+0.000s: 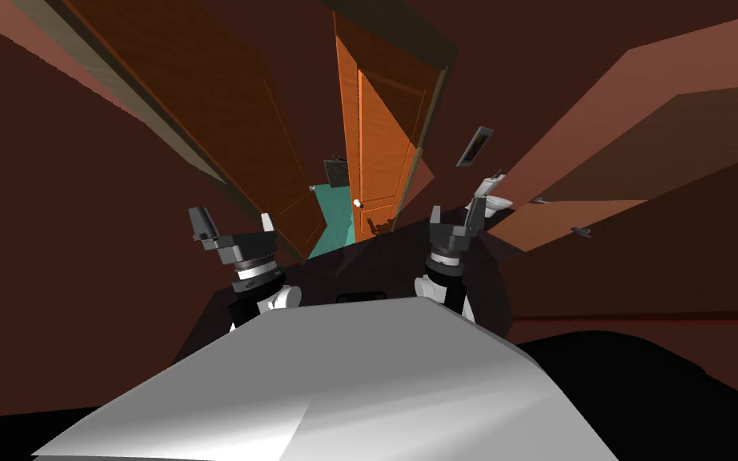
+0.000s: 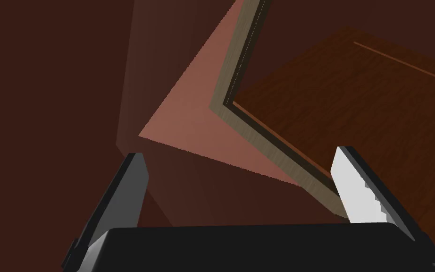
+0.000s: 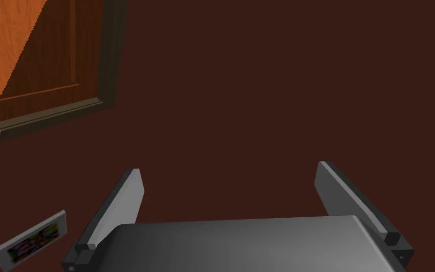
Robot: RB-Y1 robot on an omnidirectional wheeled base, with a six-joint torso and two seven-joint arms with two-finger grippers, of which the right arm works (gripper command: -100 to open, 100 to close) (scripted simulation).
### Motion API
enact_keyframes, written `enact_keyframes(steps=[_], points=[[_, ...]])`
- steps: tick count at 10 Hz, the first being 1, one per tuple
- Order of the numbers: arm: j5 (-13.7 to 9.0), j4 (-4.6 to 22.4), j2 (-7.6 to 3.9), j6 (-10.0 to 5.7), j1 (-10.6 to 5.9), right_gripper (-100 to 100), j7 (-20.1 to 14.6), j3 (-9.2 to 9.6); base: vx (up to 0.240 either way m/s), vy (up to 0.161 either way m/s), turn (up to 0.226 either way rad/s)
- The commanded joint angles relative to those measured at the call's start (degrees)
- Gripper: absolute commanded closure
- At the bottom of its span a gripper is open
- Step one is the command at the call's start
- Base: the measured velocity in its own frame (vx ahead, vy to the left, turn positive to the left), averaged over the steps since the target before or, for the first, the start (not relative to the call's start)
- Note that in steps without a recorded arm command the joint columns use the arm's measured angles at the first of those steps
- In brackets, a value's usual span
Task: Push the door open
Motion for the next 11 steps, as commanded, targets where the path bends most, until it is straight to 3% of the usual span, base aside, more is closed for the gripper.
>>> enact_keyframes(steps=[1, 11], points=[[-1.55, 1.92, -0.46, -0.65, -0.65, -100, -1.11, 1.31, 0.067, 0.023, 0.068], [-10.57, 13.08, -2.33, -4.41, -4.45, -100, -7.51, 8.89, 0.109, -0.015, 0.049]])
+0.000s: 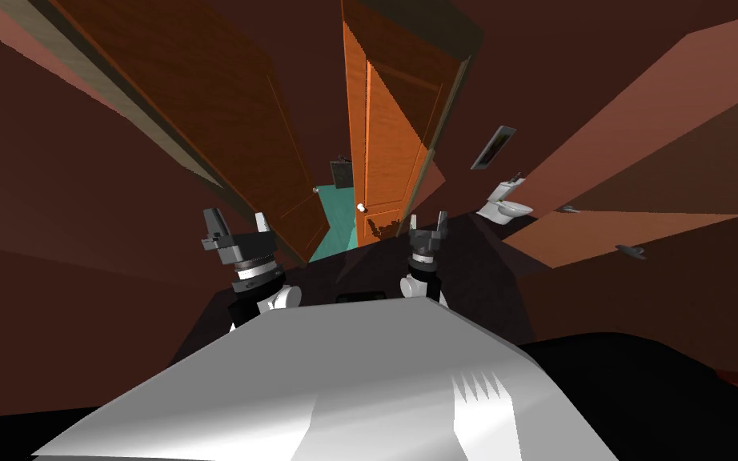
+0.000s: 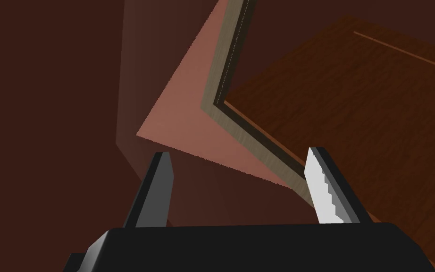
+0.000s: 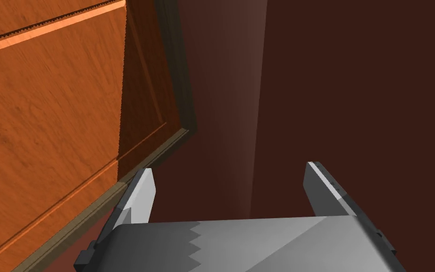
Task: Push the door open
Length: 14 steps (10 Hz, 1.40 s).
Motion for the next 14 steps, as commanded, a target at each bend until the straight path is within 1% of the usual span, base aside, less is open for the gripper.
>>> enact_keyframes(steps=[1, 2, 3, 14], points=[[-1.34, 1.67, -0.08, -0.4, -0.82, -100, -0.92, 1.26, 0.097, -0.026, 0.04], [-2.22, 2.77, -0.2, -0.77, -1.19, -100, -1.55, 2.01, 0.095, -0.023, 0.055], [-3.99, 4.96, -0.45, -1.51, -1.94, -100, -2.81, 3.5, 0.122, -0.022, 0.1], [-14.76, 18.29, -1.63, -6.0, -6.47, -100, -10.46, 12.55, 0.103, -0.024, 0.052]])
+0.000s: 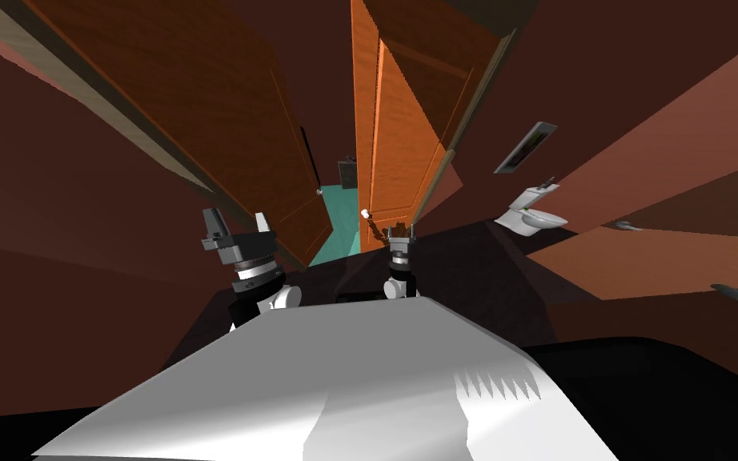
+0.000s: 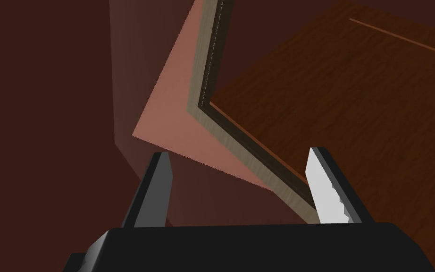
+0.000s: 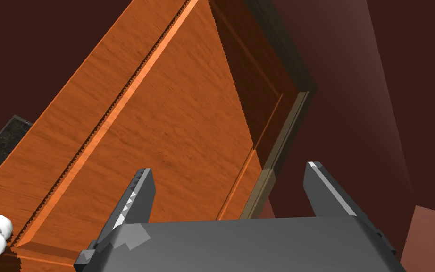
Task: Push the door open
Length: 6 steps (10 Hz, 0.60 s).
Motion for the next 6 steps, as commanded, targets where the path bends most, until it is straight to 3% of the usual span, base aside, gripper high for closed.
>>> enact_keyframes(steps=[1, 6], points=[[-1.54, 2.49, -0.04, -1.22, -0.64, -100, -1.24, 1.72, 0.087, -0.021, 0.056], [-6.86, 9.08, -0.45, -3.44, -2.88, -100, -5.02, 6.19, 0.092, -0.026, 0.057]])
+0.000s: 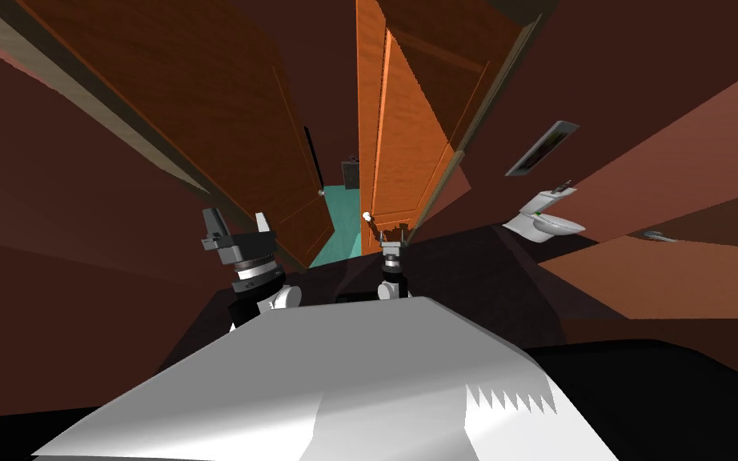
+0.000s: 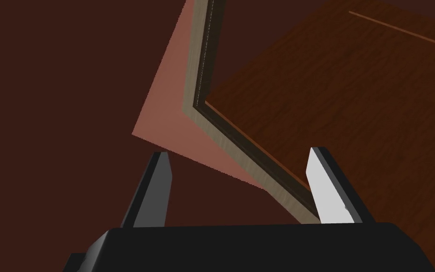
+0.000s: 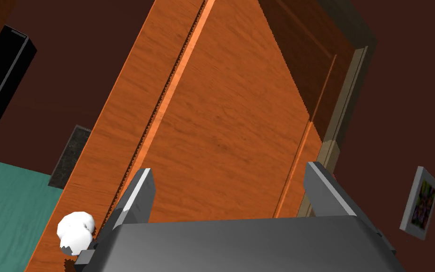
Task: Push the door open
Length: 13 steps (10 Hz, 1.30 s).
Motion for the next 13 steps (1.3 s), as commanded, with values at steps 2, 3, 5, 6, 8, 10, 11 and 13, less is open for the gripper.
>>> enact_keyframes(steps=[2, 3, 5, 6, 8, 10, 11, 13], points=[[-2.76, 3.74, -0.19, -1.51, -1.16, -100, -2.14, 2.49, 0.093, -0.032, 0.052], [-3.83, 5.06, -0.26, -1.96, -1.61, -100, -2.9, 3.39, 0.089, -0.041, 0.066], [-5.98, 7.72, -0.38, -2.85, -2.51, -100, -4.42, 5.19, 0.104, -0.034, 0.065], [-7.05, 9.04, -0.45, -3.3, -2.96, -100, -5.18, 6.09, 0.101, -0.024, 0.048], [-9.17, 11.67, -0.57, -4.18, -3.86, -100, -6.69, 7.88, 0.086, -0.02, 0.052], [-11.25, 14.24, -0.67, -5.05, -4.73, -100, -8.17, 9.63, 0.093, -0.049, 0.06], [-12.29, 15.53, -0.72, -5.48, -5.17, -100, -8.91, 10.5, 0.087, -0.045, 0.05], [-14.35, 18.09, -0.82, -6.35, -6.04, -100, -10.38, 12.24, 0.107, -0.034, 0.057]])
